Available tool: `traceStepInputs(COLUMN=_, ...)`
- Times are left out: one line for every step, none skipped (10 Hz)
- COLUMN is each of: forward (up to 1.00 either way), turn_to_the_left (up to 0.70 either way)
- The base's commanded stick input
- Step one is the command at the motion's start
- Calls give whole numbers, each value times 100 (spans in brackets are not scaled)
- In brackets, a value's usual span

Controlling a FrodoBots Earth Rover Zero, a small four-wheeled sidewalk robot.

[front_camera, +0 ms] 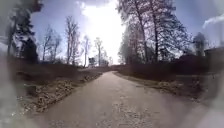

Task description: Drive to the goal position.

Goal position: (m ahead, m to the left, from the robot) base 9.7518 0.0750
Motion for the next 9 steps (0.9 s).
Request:
traceStepInputs(forward=100, turn_to_the_left=0)
traceStepInputs(forward=100, turn_to_the_left=0)
traceStepInputs(forward=100, turn_to_the_left=0)
traceStepInputs(forward=100, turn_to_the_left=0)
traceStepInputs(forward=100, turn_to_the_left=0)
traceStepInputs(forward=100, turn_to_the_left=10)
traceStepInputs(forward=100, turn_to_the_left=26)
traceStepInputs(forward=100, turn_to_the_left=24)
traceStepInputs(forward=100, turn_to_the_left=0)
